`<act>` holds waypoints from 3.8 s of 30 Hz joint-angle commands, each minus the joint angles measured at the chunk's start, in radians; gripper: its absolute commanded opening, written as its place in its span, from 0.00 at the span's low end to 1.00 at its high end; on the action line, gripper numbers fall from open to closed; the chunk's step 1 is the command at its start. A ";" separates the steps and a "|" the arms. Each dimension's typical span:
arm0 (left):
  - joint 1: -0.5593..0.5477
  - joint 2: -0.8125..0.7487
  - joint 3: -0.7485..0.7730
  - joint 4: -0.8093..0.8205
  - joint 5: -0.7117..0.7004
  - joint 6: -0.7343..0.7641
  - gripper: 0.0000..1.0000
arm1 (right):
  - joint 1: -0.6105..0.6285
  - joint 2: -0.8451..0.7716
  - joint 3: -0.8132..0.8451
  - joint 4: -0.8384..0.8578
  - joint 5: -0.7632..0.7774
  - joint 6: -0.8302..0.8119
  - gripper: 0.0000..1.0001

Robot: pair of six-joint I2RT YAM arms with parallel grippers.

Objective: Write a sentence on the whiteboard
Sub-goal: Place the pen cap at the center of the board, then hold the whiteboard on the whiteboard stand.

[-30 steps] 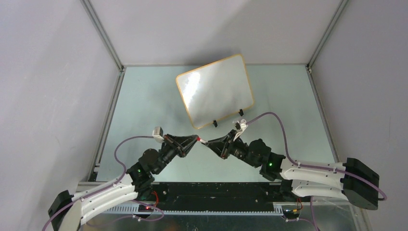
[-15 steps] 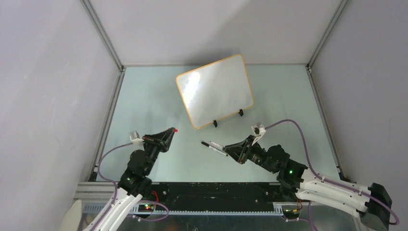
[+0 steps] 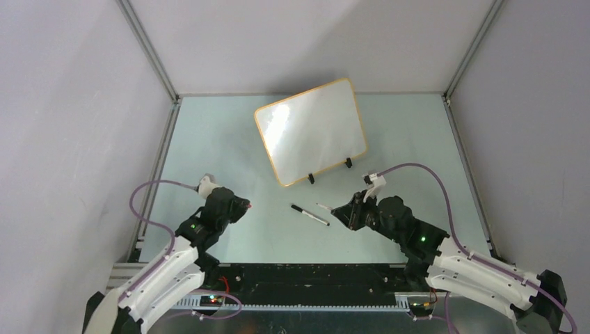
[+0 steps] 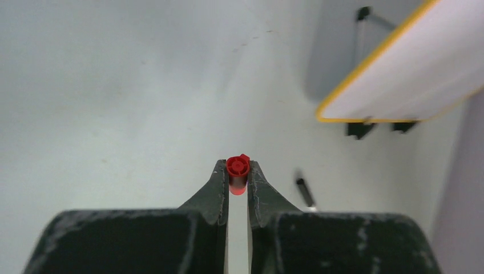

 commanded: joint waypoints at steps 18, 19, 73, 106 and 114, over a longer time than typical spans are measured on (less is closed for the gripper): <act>-0.041 0.537 0.333 -0.110 -0.032 0.433 0.07 | -0.044 0.137 0.268 -0.419 0.104 -0.036 0.00; -0.041 0.571 0.356 -0.115 -0.035 0.443 0.08 | -0.044 0.134 0.268 -0.421 0.103 -0.036 0.00; -0.003 0.245 0.275 -0.106 0.083 0.414 0.52 | -0.235 0.161 0.274 -0.501 -0.121 0.259 0.00; 0.028 -0.052 0.016 0.315 0.055 0.724 1.00 | -0.669 0.236 0.345 -0.262 -0.510 -0.043 0.00; 0.188 0.143 0.064 0.645 0.106 0.743 0.99 | -0.668 0.312 0.398 -0.219 -0.455 -0.049 0.00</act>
